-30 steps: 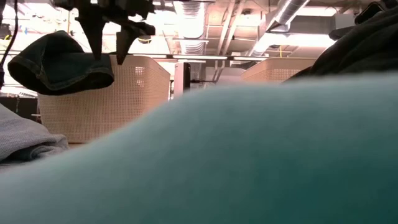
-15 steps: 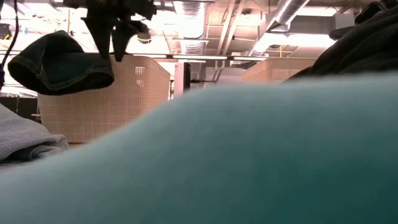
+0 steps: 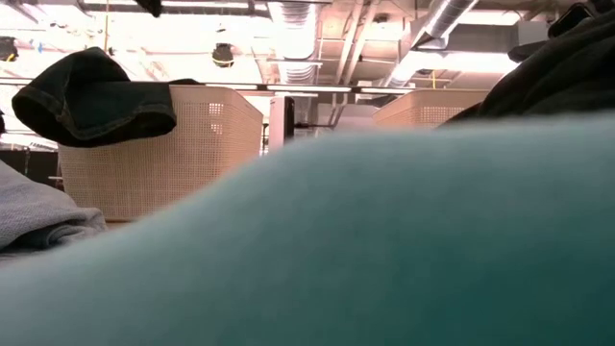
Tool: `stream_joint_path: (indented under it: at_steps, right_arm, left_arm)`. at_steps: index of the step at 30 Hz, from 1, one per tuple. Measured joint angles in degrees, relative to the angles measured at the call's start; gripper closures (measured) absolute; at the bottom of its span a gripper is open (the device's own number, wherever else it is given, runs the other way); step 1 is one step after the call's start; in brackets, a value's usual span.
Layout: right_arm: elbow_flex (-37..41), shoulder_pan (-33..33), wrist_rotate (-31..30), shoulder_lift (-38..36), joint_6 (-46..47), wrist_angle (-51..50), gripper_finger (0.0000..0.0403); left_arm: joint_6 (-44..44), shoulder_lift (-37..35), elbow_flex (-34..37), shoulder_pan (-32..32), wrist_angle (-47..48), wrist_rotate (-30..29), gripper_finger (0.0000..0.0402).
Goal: Sort clothes
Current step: Put the dark blue pants into the left white laundry bin
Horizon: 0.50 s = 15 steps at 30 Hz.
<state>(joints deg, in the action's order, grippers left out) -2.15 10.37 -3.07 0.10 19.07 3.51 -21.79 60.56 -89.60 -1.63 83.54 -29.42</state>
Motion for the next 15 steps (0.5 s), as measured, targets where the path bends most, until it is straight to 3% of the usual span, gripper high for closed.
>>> stream_joint_path:
  at_steps: [3, 5, 15]
  right_arm:
    - [0.0, 0.0, 0.0, 0.0, 0.0, 0.0, 0.0378]
    - [0.0, 0.0, 0.0, 0.0, 0.0, 0.0, 0.0378]
    - [0.0, 0.0, 0.0, 0.0, 0.4, -0.1, 0.0378]
  left_arm:
    - [-5.5, -3.6, 0.1, 0.0, 7.0, -0.5, 0.0265]
    - [-7.5, -5.6, 1.9, 0.0, 5.8, 0.0, 0.0266]
    - [-23.8, -8.9, 19.1, 0.9, 6.1, -0.9, 0.0253]
